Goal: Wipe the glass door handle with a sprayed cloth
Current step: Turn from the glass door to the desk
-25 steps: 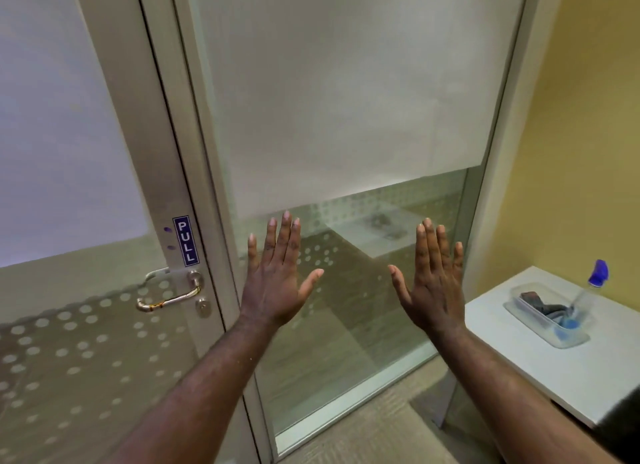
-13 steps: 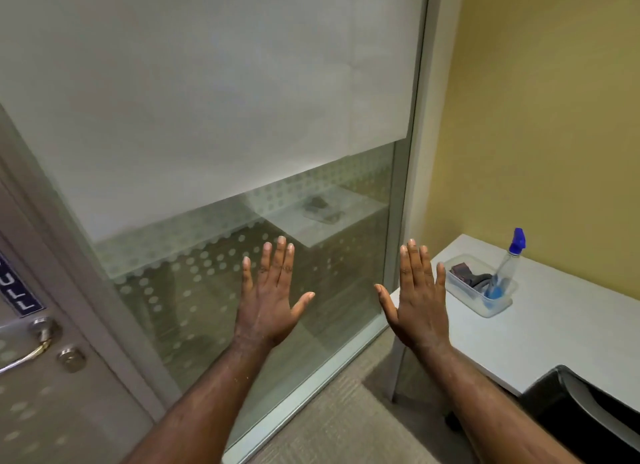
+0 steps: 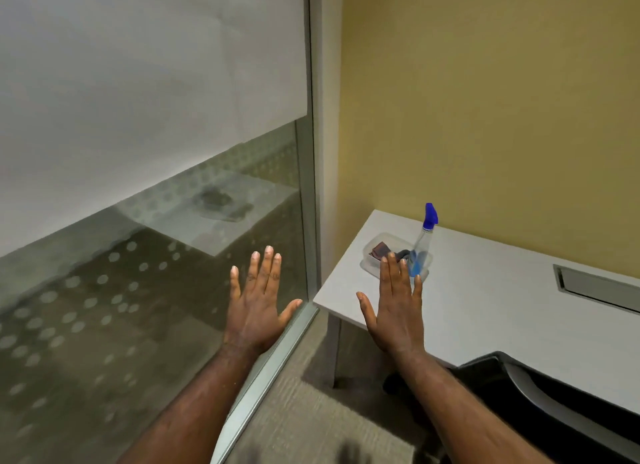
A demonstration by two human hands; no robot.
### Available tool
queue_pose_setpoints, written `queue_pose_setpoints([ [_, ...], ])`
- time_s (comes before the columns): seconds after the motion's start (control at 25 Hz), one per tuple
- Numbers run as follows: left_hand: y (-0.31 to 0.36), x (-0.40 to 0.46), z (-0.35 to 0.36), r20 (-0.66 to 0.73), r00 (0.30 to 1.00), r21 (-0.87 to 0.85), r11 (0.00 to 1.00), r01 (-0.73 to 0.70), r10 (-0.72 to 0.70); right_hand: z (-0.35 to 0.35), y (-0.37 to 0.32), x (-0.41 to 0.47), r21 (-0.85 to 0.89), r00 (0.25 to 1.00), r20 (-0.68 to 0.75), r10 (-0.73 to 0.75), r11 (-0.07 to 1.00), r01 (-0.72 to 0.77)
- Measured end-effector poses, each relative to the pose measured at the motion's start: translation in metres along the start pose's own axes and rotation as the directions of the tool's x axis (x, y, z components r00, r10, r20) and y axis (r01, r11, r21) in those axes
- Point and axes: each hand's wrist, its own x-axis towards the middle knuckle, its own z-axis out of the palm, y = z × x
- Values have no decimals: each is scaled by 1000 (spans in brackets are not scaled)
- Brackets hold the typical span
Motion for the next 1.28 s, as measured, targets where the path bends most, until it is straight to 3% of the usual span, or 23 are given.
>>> queue_pose_setpoints([
  [0.36,10,113,61,109,959,-59,965,-256,261,35,19,43,-91,943,-28,332,939,-333],
  [0.64,66,179,107,164,912,-130,925,-358,376,53,72,74,-120,877,-53,477,869,-480],
  [0.88,129,245,147,178,888,-239,894,-378,423,77,124,128,-80,843,-48,536,839,-538],
  [1.28,222,319,246,381,811,-316,887,-337,444,131,194,224,88,860,-1,510,857,-508],
])
